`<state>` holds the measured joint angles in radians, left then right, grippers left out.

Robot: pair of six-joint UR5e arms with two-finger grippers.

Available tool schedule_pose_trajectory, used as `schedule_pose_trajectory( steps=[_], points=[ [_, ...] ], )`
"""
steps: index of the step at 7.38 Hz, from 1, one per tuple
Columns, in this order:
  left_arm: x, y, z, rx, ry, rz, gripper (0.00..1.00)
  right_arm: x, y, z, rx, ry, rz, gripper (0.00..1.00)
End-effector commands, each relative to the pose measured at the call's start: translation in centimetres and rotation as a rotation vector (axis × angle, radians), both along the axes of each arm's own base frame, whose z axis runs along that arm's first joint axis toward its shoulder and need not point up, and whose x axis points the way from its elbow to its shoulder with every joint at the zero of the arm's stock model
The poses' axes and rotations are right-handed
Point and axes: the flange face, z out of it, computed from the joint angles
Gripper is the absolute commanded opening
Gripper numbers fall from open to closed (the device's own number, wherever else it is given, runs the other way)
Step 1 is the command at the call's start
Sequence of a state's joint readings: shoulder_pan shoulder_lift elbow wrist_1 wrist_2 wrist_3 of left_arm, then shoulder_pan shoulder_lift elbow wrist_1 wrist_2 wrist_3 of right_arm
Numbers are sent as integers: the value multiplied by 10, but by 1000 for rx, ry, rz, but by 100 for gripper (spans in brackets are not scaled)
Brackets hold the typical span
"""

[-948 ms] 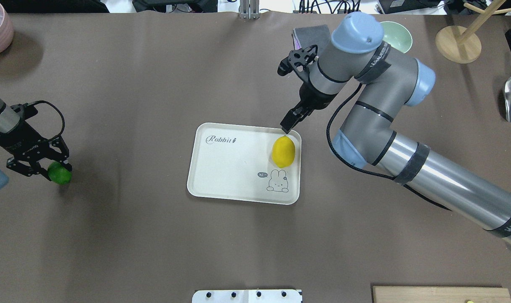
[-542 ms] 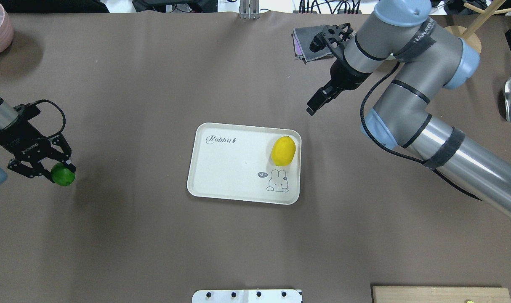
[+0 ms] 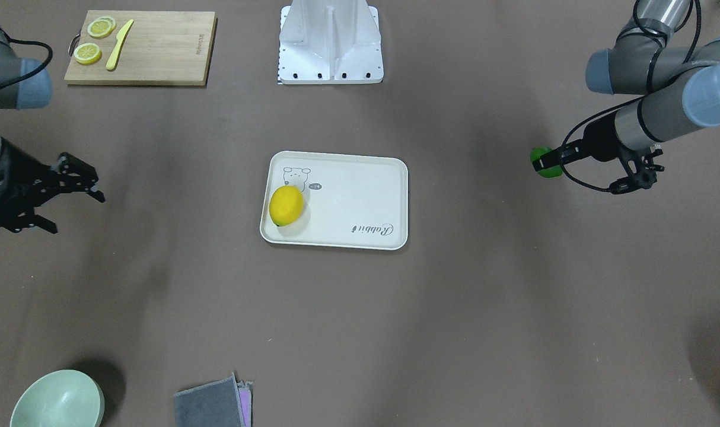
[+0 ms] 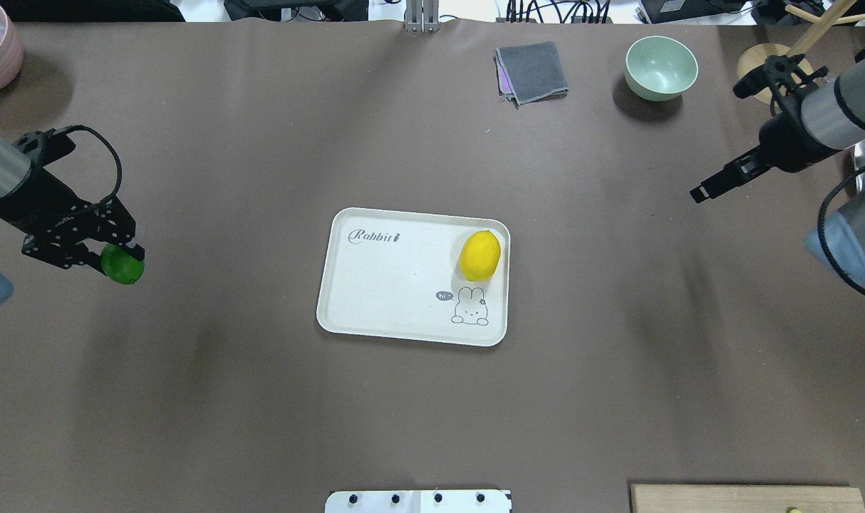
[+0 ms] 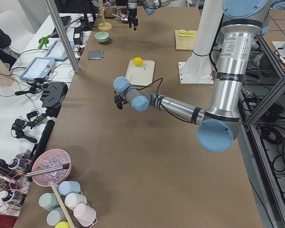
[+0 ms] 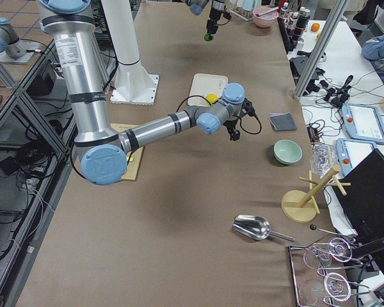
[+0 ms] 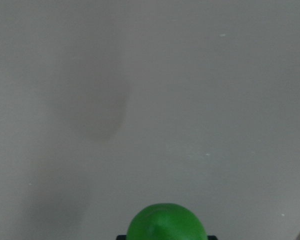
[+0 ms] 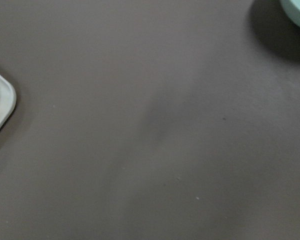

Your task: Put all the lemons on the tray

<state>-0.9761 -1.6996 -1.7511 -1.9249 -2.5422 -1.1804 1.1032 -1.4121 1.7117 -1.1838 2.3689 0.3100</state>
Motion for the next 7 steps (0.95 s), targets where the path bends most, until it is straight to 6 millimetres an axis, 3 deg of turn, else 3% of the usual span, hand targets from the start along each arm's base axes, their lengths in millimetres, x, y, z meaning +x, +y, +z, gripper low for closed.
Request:
schedule_pose_trajectory(
  steps=[1,3,5,7],
  points=[
    [27,19,-55,181,-16,-23,0,73,6,57,-155,57,102,99],
    [72,34,-106,402,-25,-22,0,122,4,75,-304,97,180,100],
    [99,34,-136,723,-37,54,0,174,9,105,-434,166,215,100],
    [162,56,-184,918,-22,98,0,205,16,125,-419,242,220,100]
  ],
)
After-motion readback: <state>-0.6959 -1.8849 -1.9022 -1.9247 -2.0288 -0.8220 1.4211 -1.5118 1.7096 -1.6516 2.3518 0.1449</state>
